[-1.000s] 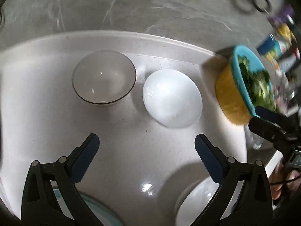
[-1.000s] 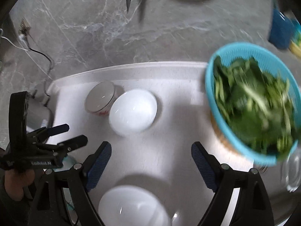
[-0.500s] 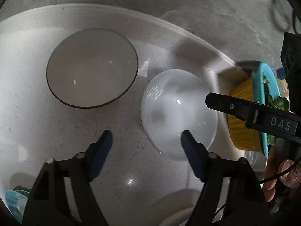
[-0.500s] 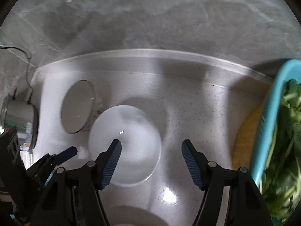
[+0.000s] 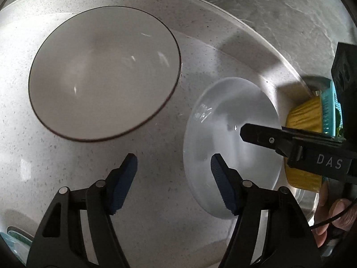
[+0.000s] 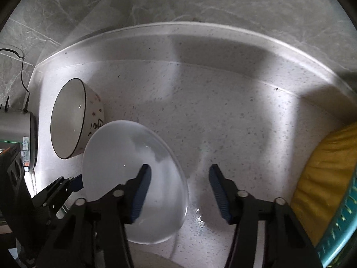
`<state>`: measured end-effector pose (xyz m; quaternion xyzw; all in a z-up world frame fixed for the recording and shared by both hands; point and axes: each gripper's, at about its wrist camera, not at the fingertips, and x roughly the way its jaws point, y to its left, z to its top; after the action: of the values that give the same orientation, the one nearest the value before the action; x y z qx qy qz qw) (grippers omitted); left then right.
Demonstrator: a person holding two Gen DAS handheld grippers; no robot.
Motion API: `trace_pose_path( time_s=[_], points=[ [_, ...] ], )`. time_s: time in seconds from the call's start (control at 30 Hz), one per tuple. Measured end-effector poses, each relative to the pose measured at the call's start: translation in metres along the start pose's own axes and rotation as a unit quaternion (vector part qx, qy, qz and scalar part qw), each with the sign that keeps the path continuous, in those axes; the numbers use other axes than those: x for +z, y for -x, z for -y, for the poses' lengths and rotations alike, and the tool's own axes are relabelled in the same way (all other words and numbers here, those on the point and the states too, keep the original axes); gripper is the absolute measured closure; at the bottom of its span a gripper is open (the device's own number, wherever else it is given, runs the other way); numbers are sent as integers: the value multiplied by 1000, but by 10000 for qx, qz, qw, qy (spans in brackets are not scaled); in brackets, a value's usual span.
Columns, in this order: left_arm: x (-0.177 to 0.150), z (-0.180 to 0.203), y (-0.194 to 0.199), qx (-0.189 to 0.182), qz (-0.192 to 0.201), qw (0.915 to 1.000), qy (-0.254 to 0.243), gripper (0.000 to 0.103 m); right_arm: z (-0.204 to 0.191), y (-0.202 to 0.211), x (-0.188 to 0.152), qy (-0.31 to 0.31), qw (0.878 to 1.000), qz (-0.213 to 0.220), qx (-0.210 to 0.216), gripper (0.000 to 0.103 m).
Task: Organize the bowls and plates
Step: 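Close both grippers on the small white bowl's rim, then lift the small white bowl and carry it over the large white bowl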
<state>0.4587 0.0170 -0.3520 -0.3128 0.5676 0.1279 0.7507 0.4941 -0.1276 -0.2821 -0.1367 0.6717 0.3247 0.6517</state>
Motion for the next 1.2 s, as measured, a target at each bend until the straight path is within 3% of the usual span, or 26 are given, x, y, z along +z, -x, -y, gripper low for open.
trace_pose_path(
  time_s=[0.07,0.1,0.2,0.4,0.7,0.8,1.2],
  points=[
    [3,-1,-1,2,16,10000,3,53,2,-4,0,-15,10000,-65,59,58],
    [5,0,-2,-29,-5,10000,-4,68,3,-7,1,-18,9999,-98,83,62],
    [8,1,-4,-110,-25,9999,-51,76,4,-12,1,4,9996,-202,198,87],
    [8,11,-5,-257,-45,9995,-173,90,6,-10,0,9,9994,-218,284,92],
    [8,5,-5,-493,-54,9988,2,92,17,-3,-5,-68,9990,-215,384,93],
    [7,10,-3,-353,-28,9992,-184,92,13,-1,-7,-4,9992,-202,344,94],
    [3,10,17,-472,54,9986,-229,92,9,7,-8,-35,9990,-84,427,93]
  ],
)
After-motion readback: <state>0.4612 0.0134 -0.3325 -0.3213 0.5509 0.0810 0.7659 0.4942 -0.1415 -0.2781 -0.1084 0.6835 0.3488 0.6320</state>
